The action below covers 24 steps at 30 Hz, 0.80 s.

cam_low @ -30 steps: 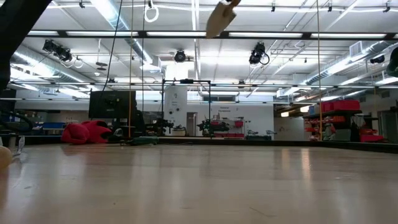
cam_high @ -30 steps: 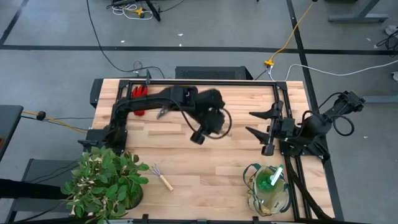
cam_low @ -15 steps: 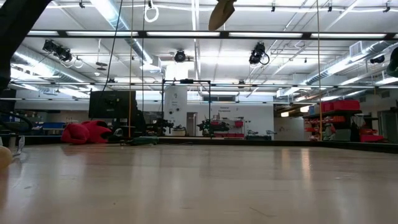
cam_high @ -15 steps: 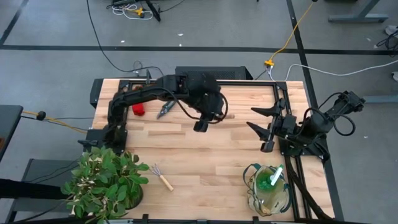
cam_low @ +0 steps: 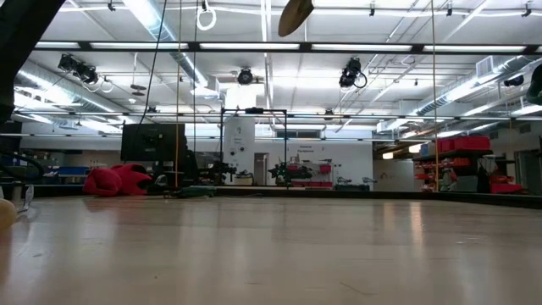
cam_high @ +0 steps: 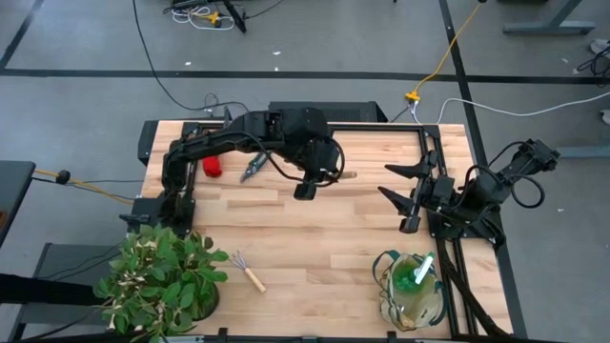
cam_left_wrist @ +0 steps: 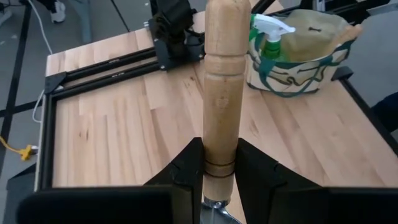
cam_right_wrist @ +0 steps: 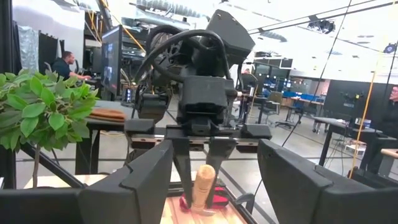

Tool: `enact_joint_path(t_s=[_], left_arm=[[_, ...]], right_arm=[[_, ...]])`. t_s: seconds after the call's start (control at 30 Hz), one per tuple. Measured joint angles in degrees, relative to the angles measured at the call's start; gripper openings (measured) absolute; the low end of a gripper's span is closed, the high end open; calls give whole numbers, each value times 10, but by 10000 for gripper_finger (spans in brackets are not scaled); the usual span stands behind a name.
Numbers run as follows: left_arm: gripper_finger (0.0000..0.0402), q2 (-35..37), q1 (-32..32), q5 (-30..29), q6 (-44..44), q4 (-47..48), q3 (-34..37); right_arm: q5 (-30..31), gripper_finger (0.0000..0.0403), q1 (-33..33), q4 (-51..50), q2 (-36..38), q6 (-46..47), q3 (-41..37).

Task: Pick & Place Garden tools in Gardening bag
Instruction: Put the brown trowel into the white gardening bag

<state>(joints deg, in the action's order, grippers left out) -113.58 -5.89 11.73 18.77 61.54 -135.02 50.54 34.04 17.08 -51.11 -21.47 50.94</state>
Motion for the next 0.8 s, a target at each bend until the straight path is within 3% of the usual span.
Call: enact_joint_path(t_s=[0.57, 0.8], left_arm=[[76, 100, -11, -18, -17, 18, 1], [76, 107, -11, -6, -23, -15, 5]], right_arm=[[3, 240, 0, -3, 0, 0, 0], [13, 240, 0, -1, 0, -1, 0]])
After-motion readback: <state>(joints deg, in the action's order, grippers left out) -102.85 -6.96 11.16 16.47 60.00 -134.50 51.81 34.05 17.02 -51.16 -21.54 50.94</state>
